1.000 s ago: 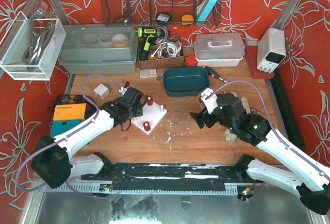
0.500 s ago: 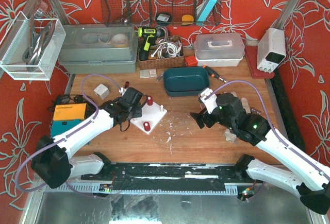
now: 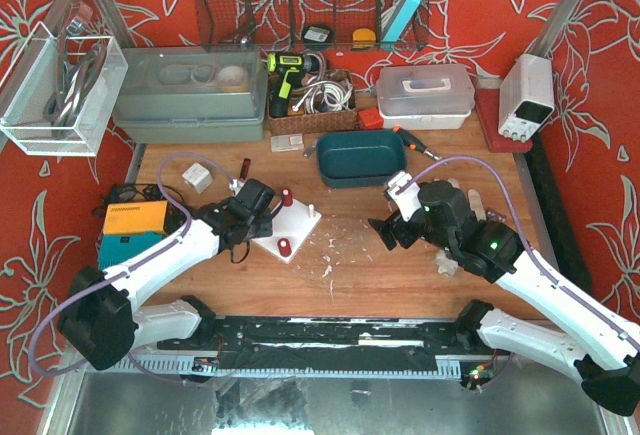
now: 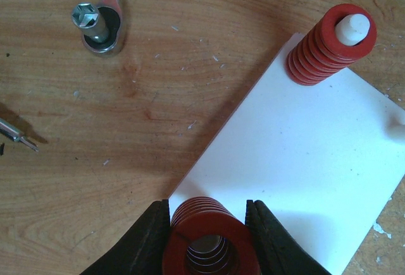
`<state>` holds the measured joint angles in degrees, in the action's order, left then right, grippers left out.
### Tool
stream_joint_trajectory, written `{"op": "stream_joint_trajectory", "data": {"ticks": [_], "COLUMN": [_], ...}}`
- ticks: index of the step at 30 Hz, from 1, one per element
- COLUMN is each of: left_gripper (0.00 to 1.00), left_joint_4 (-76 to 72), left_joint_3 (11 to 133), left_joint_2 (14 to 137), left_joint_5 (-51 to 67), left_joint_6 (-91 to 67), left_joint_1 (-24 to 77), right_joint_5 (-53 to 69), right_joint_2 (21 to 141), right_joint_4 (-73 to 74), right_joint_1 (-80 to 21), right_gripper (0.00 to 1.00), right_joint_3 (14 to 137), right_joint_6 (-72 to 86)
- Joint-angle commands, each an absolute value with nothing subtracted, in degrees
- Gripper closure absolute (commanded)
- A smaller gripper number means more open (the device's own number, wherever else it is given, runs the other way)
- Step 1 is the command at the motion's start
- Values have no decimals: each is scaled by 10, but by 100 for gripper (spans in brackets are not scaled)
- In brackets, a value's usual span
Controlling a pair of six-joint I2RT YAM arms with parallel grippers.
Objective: Install the large spring
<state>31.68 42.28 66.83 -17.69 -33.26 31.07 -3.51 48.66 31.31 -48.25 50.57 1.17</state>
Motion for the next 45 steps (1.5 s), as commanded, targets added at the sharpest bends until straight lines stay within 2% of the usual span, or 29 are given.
{"op": "stream_joint_trajectory", "data": {"ticks": [1,6,15,18,22,26,29,34,38,41,45], "left_gripper": [78,60,37,30,14,1,0,0,0,0,0], "left_joint_4": [292,286,328,353,362,364,368,371,367,365,359], "left_joint_3": [413,414,467,500,519,523,522,506,501,502,504], "left_joint_2": [664,667,653,637,603,572,535,511,513,523,533], "left_joint_5": [-183,-177,-151,-122,-65,-18,9,25,25,25,28], "left_joint_6": [-337,-337,-345,-345,-346,-348,-350,-354,-336,-318,-309], "left_joint_1": [308,308,308,308,308,308,308,308,308,308,308], "right_joint_5": [-30,-38,-64,-94,-127,-92,-89,-61,-125,-166,-144], "right_joint_2": [482,481,517,570,681,805,869,936,973,982,996], "right_joint_4": [319,320,305,295,318,377,423,437,476,507,484], "right_joint_1": [-485,-485,-484,-482,-468,-429,-389,-339,-337,-337,-336], "right_gripper": [1,1,1,1,1,2,7,15,25,25,27], "right_joint_3": [515,511,537,570,640,739,807,839,869,869,851], "right_joint_6": [10,17,48,58,84,97,157,280,364,469,549]}}
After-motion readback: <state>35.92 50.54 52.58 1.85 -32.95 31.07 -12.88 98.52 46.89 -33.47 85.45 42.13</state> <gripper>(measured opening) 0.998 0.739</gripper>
